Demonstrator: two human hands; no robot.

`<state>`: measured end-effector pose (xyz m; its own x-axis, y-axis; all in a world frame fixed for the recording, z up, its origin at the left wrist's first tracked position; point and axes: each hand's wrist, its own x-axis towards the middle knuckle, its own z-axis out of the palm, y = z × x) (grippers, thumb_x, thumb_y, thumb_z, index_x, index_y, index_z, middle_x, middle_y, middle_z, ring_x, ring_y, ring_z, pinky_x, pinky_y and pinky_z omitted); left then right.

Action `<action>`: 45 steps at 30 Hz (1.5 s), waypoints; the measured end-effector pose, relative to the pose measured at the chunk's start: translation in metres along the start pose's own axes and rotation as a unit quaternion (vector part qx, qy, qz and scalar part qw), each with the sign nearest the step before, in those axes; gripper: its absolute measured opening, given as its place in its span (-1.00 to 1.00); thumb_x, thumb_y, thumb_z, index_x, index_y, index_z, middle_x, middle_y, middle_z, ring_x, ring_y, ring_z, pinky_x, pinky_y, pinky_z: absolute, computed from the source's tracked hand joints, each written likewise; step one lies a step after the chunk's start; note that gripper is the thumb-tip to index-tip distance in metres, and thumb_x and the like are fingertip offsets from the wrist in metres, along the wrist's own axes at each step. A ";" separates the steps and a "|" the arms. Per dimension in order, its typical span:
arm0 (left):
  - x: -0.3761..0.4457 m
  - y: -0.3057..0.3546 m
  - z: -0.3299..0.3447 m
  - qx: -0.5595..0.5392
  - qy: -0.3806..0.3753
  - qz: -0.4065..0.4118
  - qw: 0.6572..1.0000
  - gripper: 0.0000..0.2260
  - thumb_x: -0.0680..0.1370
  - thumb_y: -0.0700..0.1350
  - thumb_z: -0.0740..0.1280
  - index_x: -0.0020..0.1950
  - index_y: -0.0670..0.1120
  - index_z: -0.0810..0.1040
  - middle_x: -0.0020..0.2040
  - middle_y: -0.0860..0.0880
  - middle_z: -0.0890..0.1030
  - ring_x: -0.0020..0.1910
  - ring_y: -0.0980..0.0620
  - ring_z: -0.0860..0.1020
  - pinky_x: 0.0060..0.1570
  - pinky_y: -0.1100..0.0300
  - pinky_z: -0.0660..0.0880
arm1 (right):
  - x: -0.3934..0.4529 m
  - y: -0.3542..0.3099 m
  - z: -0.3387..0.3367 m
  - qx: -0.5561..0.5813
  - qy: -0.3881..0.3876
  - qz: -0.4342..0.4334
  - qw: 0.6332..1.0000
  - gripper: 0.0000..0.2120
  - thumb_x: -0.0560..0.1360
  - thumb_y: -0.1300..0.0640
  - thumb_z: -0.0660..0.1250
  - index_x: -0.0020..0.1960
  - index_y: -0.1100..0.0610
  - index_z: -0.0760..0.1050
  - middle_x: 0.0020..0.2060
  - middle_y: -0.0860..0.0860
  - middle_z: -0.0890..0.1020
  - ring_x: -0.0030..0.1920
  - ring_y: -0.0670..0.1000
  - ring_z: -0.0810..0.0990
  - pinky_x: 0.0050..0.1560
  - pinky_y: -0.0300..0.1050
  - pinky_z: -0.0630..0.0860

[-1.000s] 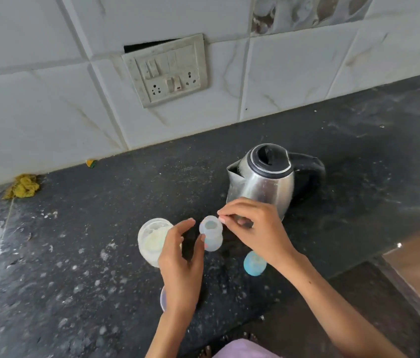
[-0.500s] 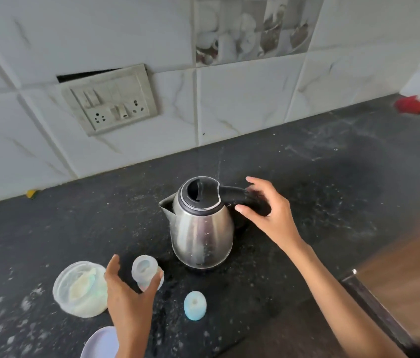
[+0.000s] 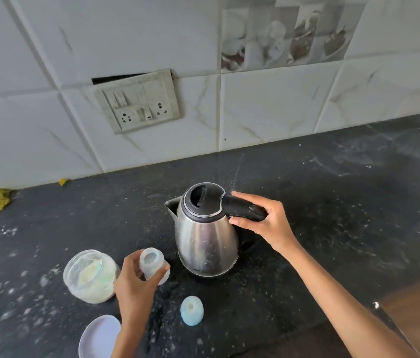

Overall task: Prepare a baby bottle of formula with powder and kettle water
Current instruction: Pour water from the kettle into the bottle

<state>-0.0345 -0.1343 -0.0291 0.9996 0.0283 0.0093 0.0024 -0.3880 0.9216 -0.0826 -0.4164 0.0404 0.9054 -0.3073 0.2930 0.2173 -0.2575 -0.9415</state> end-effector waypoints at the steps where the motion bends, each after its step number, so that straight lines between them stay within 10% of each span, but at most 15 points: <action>1: 0.003 0.000 -0.001 0.001 -0.007 0.002 1.000 -0.53 0.28 -0.13 0.61 0.10 -0.01 0.51 -0.03 0.06 0.61 -0.04 0.00 0.59 0.03 0.01 0.56 | 0.001 -0.001 0.002 0.007 0.004 -0.001 1.000 -0.49 0.24 0.26 0.60 0.17 0.06 0.61 0.09 -0.06 0.70 0.13 -0.04 0.65 0.16 -0.18 0.55; 13: 0.040 0.019 -0.013 0.005 -0.071 0.043 0.997 -0.53 0.22 -0.12 0.64 0.06 0.03 0.57 -0.06 0.13 0.67 -0.07 0.26 0.62 -0.08 0.29 0.54 | 0.027 -0.025 0.007 0.021 -0.032 -0.020 0.999 -0.52 0.14 0.18 0.64 0.05 0.05 0.66 -0.05 -0.04 0.74 0.01 -0.02 0.70 0.06 -0.18 0.58; 45: 0.054 0.024 -0.022 -0.007 -0.098 0.079 0.992 -0.51 0.20 -0.16 0.65 0.07 0.01 0.60 -0.05 0.11 0.69 -0.03 0.17 0.64 0.05 0.13 0.59 | 0.045 -0.046 0.011 -0.029 -0.131 -0.062 0.989 -0.48 0.12 -0.09 0.64 0.04 0.01 0.68 -0.04 -0.07 0.73 0.02 -0.05 0.70 0.08 -0.23 0.58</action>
<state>0.0184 -0.1222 0.0021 0.9742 -0.2116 0.0791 -0.1530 -0.3609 0.9199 -0.0475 -0.4086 0.0952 0.9384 -0.0234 0.3448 0.3180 -0.3322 -0.8880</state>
